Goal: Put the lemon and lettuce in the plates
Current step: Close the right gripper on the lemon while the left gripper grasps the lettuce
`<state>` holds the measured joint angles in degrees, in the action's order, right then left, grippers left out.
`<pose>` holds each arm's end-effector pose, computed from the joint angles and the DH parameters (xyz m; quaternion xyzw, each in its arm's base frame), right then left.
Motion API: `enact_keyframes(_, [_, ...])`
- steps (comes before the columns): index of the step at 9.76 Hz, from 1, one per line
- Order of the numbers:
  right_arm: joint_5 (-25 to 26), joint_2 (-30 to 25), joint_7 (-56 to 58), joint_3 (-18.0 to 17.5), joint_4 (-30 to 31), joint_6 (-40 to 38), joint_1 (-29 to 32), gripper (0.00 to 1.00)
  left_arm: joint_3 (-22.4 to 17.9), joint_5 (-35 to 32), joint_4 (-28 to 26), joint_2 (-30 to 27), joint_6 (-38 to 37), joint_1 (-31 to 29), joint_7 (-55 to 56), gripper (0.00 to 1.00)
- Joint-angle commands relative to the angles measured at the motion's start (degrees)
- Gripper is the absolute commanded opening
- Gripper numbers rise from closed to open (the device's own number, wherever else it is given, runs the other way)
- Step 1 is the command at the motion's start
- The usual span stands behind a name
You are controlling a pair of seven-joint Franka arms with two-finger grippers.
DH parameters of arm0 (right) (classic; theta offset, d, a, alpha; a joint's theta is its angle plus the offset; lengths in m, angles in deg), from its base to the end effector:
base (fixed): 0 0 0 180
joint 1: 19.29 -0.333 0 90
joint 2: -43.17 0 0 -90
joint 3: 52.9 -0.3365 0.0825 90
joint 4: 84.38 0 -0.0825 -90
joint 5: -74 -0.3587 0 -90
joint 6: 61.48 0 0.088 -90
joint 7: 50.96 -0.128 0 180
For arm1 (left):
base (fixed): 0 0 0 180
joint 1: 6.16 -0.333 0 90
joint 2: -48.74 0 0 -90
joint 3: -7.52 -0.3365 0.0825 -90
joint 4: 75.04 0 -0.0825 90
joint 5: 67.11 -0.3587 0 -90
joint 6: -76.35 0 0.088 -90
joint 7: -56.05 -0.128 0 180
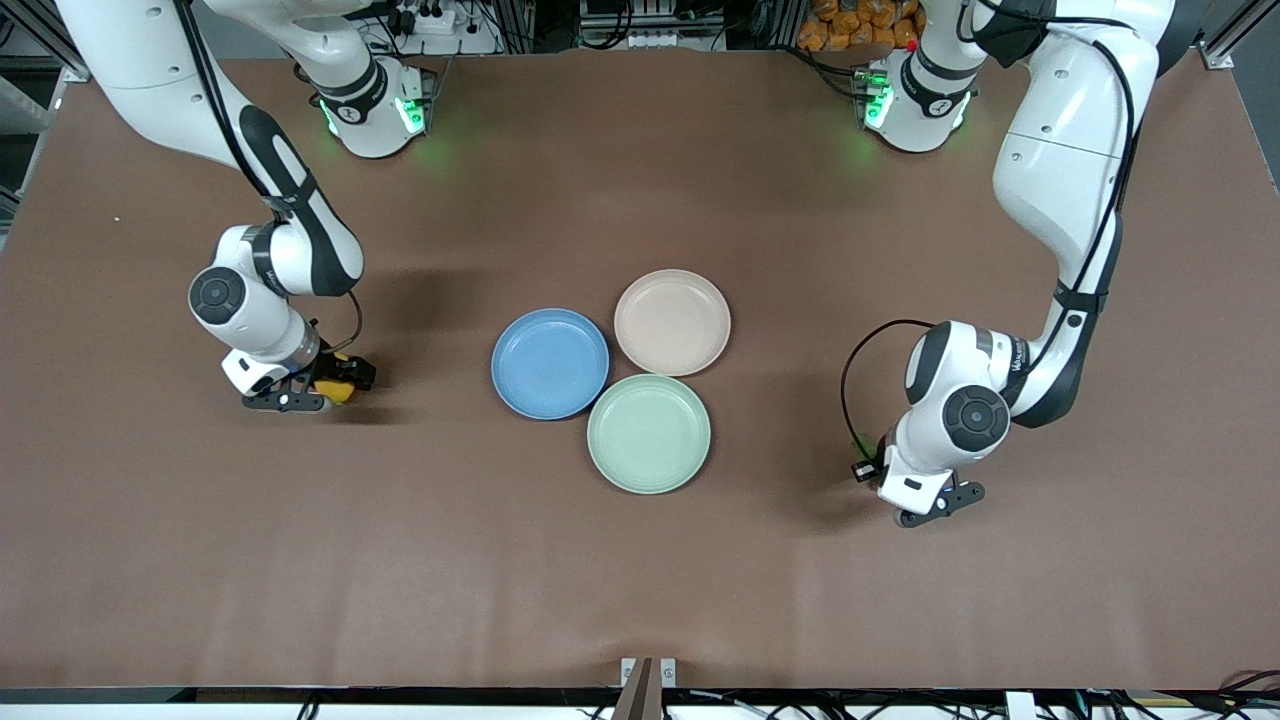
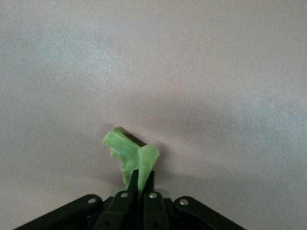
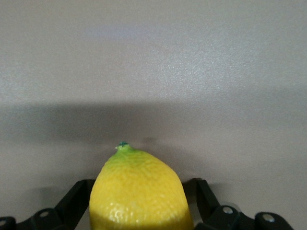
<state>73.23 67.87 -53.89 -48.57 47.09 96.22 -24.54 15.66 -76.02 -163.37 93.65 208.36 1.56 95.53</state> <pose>0.5275 0.0070 0.1845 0.9996 -0.0201 0.0145 0.0126 0.6789 -0.1708 0.2015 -0.9849 -0.1730 0.0017 0.0090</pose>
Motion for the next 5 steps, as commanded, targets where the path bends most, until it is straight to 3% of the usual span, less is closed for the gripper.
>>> enact_keyframes(1, [-0.5,0.7,-0.2,0.1,0.9,1.7,-0.3,1.0,0.5,-2.0,-0.5,-1.9,-1.4,1.2,2.3,0.0])
enact_keyframes(2, [-0.5,0.7,-0.2,0.1,0.8,1.7,-0.3,0.94,0.6,-1.9,-0.8,-3.0,-2.8,2.1,2.4,0.0])
enact_keyframes(5, [-0.5,0.7,-0.2,0.1,0.8,1.5,-0.3,0.6,3.1,-1.3,-6.0,-8.6,-3.5,2.1,4.5,0.0])
